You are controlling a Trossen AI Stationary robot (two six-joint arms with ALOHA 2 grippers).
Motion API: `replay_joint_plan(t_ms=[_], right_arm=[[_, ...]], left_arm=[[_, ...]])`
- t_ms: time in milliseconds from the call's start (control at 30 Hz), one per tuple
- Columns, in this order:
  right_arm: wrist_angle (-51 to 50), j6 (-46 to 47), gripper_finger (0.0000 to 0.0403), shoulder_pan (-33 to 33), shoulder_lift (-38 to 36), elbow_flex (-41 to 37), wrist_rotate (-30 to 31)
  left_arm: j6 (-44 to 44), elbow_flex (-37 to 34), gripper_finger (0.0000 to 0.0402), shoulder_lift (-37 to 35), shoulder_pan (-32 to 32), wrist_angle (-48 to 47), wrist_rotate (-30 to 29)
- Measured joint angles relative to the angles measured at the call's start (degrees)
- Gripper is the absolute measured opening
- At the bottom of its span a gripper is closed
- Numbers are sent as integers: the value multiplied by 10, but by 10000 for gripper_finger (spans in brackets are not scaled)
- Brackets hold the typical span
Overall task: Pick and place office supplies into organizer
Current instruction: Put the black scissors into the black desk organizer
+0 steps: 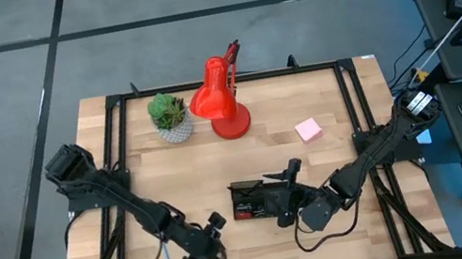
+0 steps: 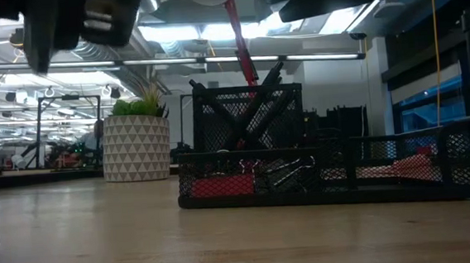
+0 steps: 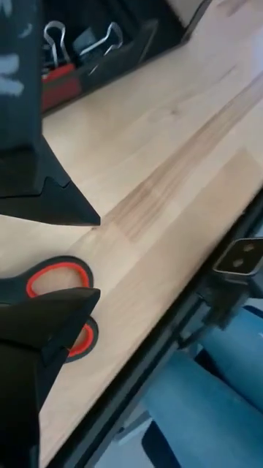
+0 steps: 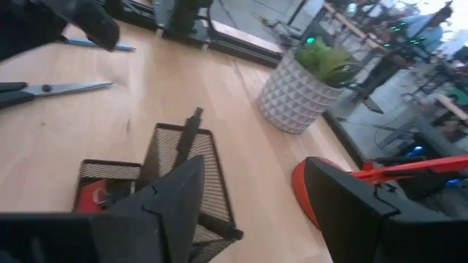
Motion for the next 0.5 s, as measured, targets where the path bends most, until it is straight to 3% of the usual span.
replay_joint_plan(t_ms=[300, 500], right_arm=[[0, 1, 236, 0, 0, 0, -65], [-5, 15, 236, 0, 0, 0, -71]], left_arm=[[-27, 45, 143, 64, 6, -47, -3], [-51, 66, 143, 86, 13, -91, 0]])
